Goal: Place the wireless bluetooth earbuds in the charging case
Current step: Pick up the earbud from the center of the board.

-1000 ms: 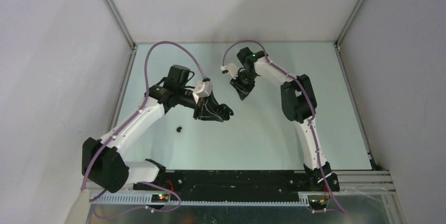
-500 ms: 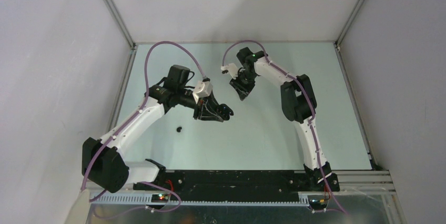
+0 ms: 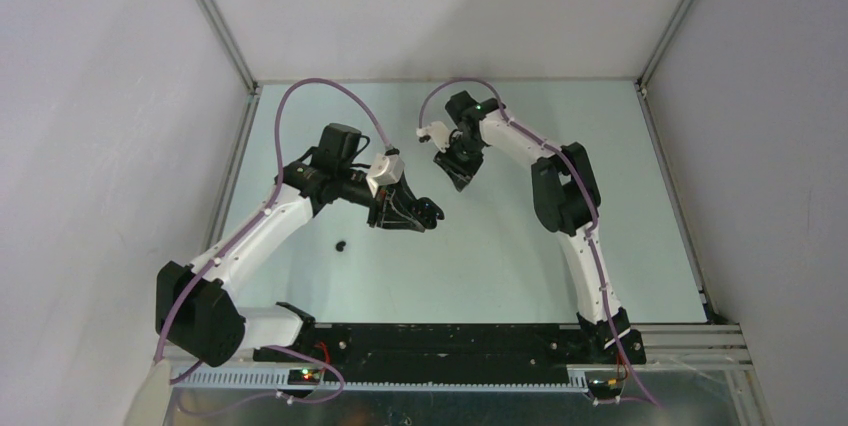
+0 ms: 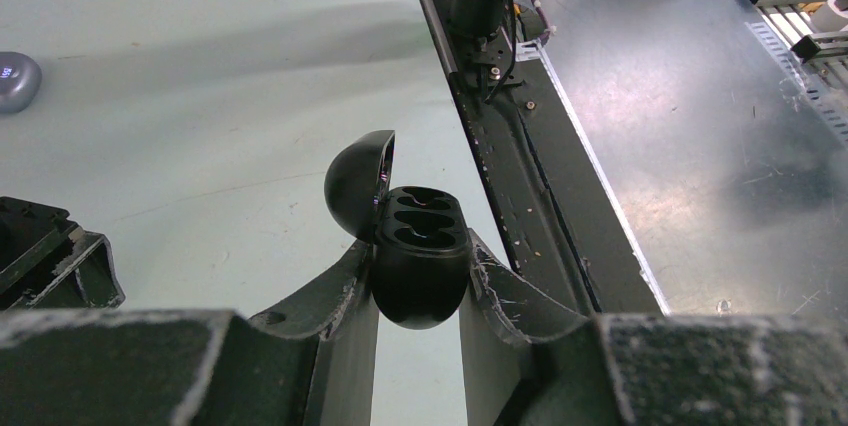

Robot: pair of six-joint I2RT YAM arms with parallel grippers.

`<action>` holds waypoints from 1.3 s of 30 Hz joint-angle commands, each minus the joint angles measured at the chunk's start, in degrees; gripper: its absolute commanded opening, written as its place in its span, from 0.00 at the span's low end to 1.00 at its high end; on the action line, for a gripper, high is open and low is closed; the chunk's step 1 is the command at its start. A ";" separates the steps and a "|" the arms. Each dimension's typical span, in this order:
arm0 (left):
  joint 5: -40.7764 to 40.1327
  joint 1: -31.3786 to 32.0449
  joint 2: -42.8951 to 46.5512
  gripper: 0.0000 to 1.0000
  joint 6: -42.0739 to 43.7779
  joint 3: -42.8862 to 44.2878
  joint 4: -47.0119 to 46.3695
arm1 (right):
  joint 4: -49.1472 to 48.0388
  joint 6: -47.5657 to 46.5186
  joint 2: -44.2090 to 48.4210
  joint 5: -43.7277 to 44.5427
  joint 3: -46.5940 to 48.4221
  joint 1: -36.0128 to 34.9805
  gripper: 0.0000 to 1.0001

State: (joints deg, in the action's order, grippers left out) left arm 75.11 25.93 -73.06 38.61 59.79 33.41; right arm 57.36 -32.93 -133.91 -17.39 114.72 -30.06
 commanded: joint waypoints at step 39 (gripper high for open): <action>1.00 0.37 1.27 0.00 1.38 2.41 -0.05 | -7.17 -2.53 5.65 4.58 -3.80 -0.98 0.28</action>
State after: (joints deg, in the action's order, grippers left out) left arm 75.16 25.93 -73.06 38.61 59.79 33.61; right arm 48.64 -35.57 -131.76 -10.63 109.95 -31.29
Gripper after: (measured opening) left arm 0.340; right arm 0.270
